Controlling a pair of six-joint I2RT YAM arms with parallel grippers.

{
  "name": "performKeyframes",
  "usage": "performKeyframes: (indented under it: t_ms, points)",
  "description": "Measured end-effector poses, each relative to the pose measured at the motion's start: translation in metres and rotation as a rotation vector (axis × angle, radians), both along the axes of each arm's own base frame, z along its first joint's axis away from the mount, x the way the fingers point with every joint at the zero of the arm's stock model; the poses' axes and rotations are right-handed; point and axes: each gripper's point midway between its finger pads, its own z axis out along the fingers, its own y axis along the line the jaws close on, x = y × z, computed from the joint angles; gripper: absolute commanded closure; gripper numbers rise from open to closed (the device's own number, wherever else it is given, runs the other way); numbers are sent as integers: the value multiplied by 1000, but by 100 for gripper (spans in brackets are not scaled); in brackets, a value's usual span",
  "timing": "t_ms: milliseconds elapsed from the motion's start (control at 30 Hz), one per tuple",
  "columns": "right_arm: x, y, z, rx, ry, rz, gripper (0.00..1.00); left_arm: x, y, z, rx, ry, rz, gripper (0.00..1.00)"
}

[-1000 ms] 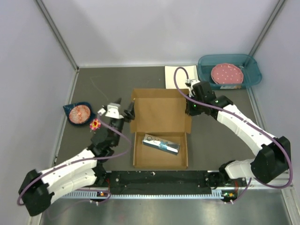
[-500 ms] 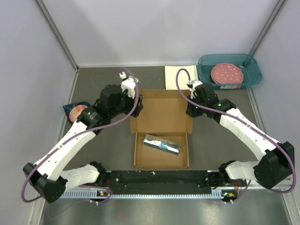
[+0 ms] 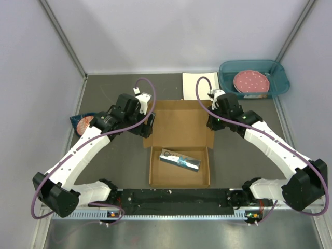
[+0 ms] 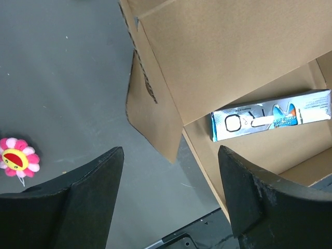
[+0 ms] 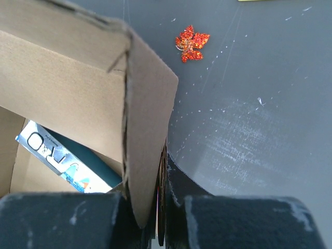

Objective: Fold the paper box

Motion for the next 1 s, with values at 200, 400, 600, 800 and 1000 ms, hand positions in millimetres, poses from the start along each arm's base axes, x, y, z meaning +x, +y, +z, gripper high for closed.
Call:
performKeyframes:
  t_ms: [200, 400, 600, 800, 1000]
  points:
    - [-1, 2, 0, -1, 0, 6, 97, 2, 0, -2, -1, 9, 3, 29]
    - [-1, 3, 0, -2, -2, 11, 97, 10, -7, -21, 13, 66, 2, 36]
    - [-1, 6, 1, 0, -9, 19, 97, 25, -14, -20, -23, 25, 22, 41]
    - [-3, 9, 1, -1, -13, 31, 97, 32, -16, -26, -36, 18, 40, 68]
    - [-3, 8, 1, -4, -14, 30, 97, 32, -16, -28, -33, 21, 40, 73]
